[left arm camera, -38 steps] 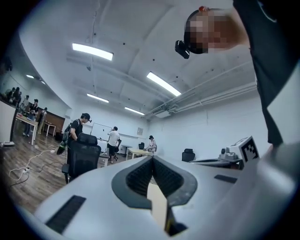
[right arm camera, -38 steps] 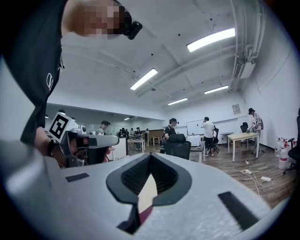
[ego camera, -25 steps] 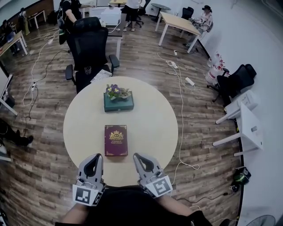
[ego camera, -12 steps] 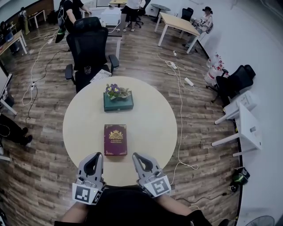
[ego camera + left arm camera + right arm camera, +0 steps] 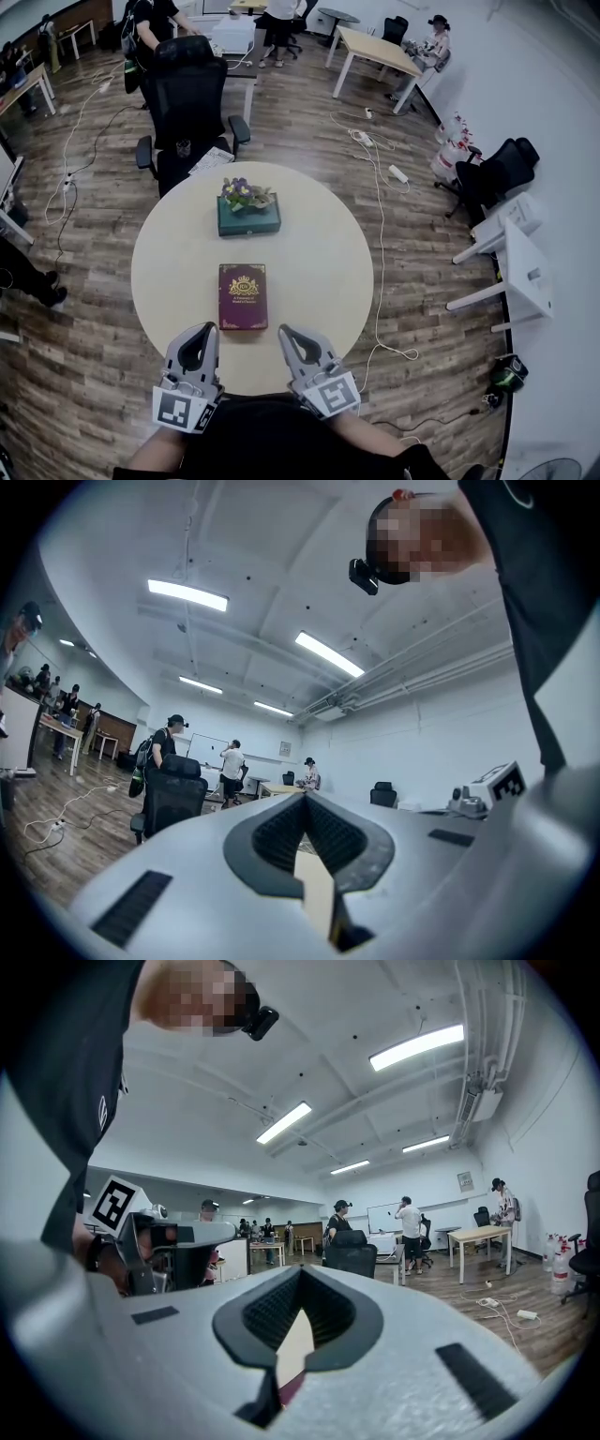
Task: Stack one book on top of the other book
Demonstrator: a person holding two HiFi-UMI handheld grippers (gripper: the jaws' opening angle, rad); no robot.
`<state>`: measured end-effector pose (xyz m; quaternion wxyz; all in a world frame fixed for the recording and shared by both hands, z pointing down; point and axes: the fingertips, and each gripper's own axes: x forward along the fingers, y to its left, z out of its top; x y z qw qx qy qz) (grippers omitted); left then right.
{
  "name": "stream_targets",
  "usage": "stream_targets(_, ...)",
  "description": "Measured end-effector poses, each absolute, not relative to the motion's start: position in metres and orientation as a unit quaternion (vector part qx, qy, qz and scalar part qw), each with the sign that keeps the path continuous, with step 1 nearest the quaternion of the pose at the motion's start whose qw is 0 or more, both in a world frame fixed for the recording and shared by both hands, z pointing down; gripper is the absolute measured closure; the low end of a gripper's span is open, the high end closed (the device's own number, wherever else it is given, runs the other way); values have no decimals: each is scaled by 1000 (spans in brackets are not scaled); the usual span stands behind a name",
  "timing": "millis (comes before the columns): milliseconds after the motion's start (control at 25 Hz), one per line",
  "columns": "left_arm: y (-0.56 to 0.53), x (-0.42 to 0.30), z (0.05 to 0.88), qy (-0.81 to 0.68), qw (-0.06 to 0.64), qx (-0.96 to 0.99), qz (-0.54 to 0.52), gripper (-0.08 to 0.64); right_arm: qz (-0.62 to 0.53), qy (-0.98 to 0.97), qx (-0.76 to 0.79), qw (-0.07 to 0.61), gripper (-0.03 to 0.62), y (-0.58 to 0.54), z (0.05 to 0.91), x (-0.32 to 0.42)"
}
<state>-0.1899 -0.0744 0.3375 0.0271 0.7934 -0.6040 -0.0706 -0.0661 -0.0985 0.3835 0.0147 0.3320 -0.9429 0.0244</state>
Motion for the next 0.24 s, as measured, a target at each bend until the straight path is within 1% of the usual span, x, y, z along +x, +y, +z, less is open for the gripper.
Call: stream_targets(240,-72,-190,338,-606,29,791,-71,554,24,-943,333,20,588,-97,389,-62)
